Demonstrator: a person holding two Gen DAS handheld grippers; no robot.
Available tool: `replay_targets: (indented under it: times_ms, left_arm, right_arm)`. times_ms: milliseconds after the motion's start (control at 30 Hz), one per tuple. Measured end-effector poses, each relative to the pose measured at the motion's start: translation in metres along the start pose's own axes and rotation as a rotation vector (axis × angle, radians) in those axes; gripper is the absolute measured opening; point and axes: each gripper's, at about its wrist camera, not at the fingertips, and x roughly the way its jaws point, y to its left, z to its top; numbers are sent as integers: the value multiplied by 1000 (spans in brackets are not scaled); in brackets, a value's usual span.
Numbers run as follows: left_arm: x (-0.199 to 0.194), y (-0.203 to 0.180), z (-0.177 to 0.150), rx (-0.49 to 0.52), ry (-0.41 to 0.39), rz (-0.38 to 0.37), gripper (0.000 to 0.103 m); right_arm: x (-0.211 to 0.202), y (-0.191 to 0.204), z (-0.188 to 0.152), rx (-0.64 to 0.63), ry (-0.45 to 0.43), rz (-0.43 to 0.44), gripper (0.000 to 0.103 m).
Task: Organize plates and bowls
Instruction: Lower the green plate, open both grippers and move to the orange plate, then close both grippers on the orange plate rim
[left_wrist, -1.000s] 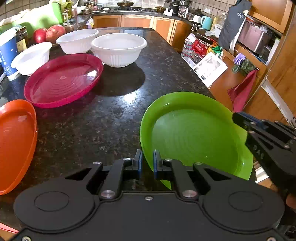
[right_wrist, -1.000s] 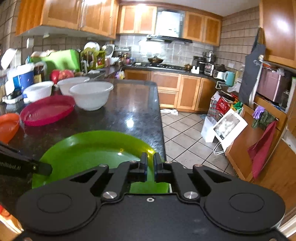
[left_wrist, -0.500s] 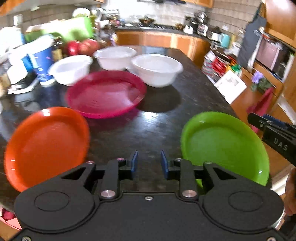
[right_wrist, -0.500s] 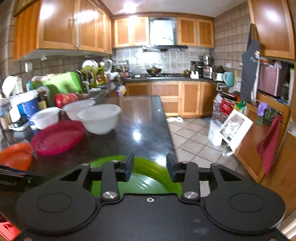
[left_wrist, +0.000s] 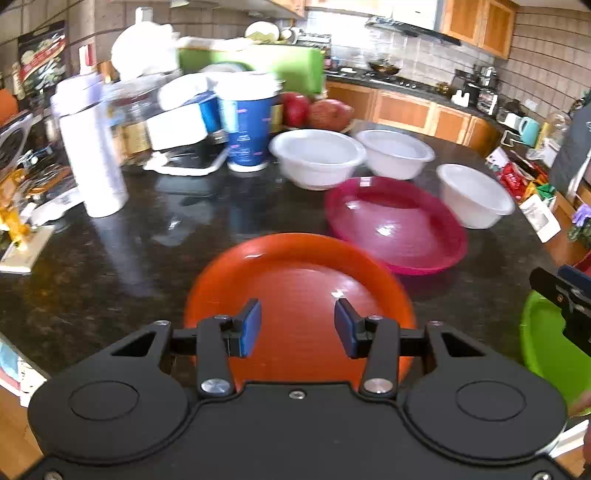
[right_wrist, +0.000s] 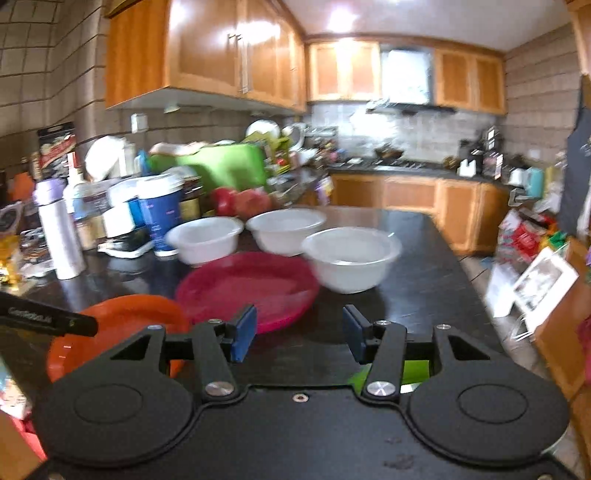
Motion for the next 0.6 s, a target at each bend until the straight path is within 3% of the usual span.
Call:
replay_targets:
  times_ms: [267, 333, 600]
  left_arm:
    - [6, 49, 2, 59, 19, 9, 47]
    - [8, 55, 3, 78, 36, -15, 45]
    - [30, 69, 7, 165, 101, -138, 38]
  right_arm:
    - [30, 58, 1, -48, 96, 32, 41]
    - [37, 67, -1, -31, 126, 37, 31]
    - [62, 92, -10, 39, 212, -23, 26]
